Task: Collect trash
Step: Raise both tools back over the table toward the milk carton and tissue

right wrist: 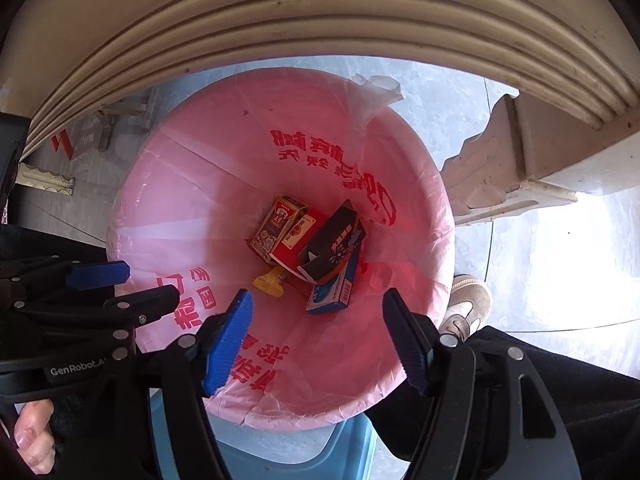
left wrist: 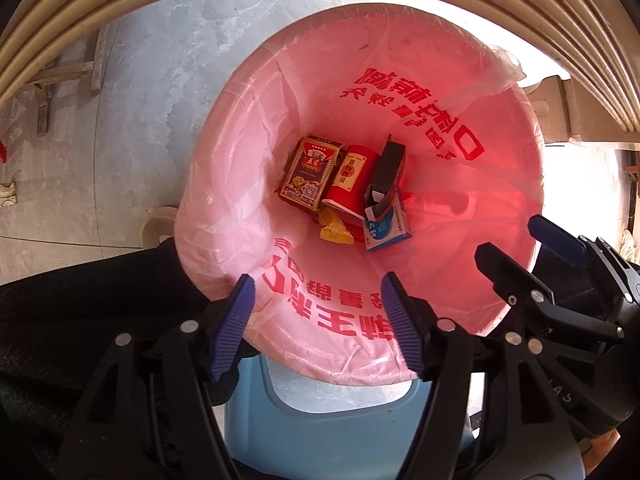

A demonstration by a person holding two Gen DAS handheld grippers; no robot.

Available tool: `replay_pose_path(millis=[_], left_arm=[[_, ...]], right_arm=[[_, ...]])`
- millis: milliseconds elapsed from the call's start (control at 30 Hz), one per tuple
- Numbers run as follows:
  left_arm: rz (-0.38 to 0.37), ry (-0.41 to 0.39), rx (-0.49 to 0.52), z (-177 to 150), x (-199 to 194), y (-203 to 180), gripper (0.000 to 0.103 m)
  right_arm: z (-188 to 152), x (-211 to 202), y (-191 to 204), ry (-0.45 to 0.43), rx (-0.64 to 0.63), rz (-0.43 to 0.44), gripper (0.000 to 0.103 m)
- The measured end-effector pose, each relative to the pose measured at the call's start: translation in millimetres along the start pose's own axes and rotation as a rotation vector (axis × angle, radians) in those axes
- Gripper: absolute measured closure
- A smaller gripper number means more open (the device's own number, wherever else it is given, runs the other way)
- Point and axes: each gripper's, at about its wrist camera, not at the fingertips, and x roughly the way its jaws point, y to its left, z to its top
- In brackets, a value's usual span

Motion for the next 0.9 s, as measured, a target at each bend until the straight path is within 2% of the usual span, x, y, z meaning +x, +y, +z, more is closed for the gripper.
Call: replay_pose_path(millis=[100, 200, 367, 433, 567, 633, 767, 900], left_arm=[[0.007, -0.017, -0.016, -2.6, -4.7, 2.9, 0.031], [0.047, -0.052, -0.031, -10.2, -15.8, 5.3, 0.031], [0.086, -0.129, 0.0, -39.4, -60.1, 5.0, 0.031], [0.1, -0.167, 0.001, -54.5, -89.0, 6.6, 0.031], [0.106, -0.245, -0.017, -70.0, -163.9, 17.4, 0.03], [0.134, -0.302, 0.003, -67.5, -205.8, 17.6, 0.022], [0.226, -0.433, 0.056, -57.0, -287.5, 5.3, 0.021], [0.214, -0.474, 0.115, -35.6, -351.0, -12.3, 0.018]], right_arm=[[-3.1, -5.8, -1.0, -0.007, 0.007, 0.005, 0.033], [-9.2, -20.1, 8.1, -0.034, -0.03, -0.028, 0.033], [-30.2, -65.7, 19.4, -0.098, -0.069, -0.008, 0.032], [-39.6, -95.7, 20.9, -0.136, -0.077, 0.038, 0.03], [-49.6, -171.6, 24.4, -0.276, -0.105, 0.078, 0.016], [-45.3, -210.7, 27.7, -0.349, -0.127, 0.074, 0.012], [-26.2, -280.4, 36.7, -0.463, -0.182, 0.109, 0.011], [-2.7, -333.7, 45.9, -0.541, -0.217, 0.115, 0.011]])
